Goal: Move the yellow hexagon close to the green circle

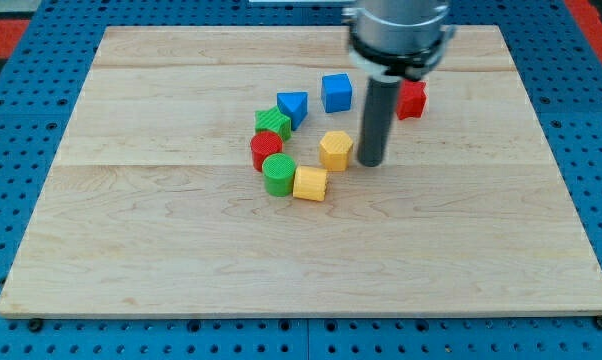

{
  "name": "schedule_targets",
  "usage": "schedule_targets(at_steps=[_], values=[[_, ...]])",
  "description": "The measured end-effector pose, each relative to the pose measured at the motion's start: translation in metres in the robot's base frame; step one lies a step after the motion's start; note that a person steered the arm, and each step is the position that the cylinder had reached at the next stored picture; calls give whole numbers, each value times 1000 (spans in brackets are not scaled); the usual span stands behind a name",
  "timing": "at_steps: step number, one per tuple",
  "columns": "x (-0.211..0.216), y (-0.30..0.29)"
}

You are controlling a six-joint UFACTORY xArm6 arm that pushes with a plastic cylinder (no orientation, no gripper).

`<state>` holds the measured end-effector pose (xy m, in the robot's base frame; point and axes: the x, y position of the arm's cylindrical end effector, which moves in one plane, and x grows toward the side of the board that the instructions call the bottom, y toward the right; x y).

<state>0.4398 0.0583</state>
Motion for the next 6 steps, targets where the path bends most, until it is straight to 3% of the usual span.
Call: schedule_targets(at_steps=[1, 2, 3, 6], values=[[-8, -28], [-52, 2], [-71, -4], [-49, -54]])
